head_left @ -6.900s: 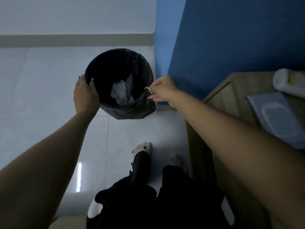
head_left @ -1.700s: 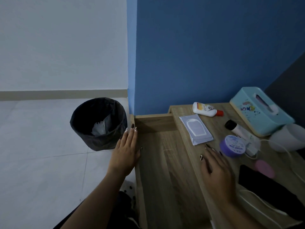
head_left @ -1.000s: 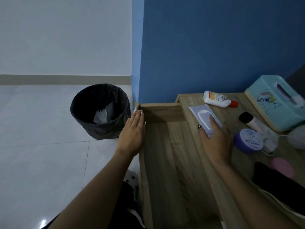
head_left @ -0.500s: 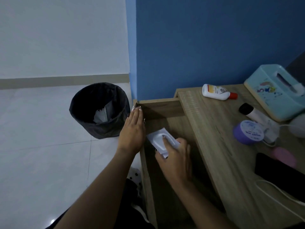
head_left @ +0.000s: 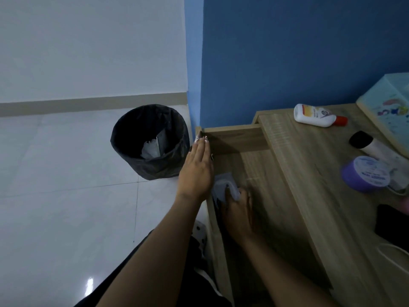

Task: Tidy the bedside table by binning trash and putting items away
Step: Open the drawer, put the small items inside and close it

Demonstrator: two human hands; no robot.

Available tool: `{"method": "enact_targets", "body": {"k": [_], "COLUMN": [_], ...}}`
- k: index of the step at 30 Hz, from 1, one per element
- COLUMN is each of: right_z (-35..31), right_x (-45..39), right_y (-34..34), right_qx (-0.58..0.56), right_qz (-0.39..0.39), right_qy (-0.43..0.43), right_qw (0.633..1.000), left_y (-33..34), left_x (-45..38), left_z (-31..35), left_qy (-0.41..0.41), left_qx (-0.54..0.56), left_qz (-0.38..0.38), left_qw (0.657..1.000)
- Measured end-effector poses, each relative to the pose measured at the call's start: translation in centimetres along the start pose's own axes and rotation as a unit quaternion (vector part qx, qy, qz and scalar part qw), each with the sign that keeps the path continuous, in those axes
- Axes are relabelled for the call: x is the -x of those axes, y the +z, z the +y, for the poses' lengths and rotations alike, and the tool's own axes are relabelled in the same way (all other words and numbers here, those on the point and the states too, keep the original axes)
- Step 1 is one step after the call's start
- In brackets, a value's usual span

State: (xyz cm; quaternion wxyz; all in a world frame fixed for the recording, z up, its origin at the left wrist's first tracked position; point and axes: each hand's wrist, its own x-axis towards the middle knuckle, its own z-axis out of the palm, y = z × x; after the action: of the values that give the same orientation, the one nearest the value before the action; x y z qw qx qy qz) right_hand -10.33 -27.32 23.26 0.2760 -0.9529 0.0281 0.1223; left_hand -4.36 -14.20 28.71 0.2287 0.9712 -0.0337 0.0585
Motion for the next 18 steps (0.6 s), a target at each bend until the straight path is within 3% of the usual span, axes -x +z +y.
{"method": "enact_targets", "body": {"k": [3,7,9,18], "right_z": [-0.7,-1.4,-1.9,-3.0], "right_x": [-1.5,-3.6,-4.3,-6.8], "right_y": [0.7,0.9,1.1,1.6], "right_qx": [-0.028,0.099,0.140,0.153], "right_qz": [0.024,-0.044,-0.037,-0.027], "right_qy": [0.033,0.031,0.028,0.033], "right_qw": [0.999,0.994,0.989,0.987], "left_y": [0.0,0.1,0.3,0.8], "left_x": [0.1,0.1,0.2,0.0], "left_z": [0.0,-0.3,-0.4,-0.6], "left_qy": [0.002,0.005,0.007,0.000], "left_qx": [0.011,0.018,0.021,0.019], "left_qz": [0.005,0.008,0.002,-0.002], "left_qw": [1.000,1.000,1.000,1.000]}}
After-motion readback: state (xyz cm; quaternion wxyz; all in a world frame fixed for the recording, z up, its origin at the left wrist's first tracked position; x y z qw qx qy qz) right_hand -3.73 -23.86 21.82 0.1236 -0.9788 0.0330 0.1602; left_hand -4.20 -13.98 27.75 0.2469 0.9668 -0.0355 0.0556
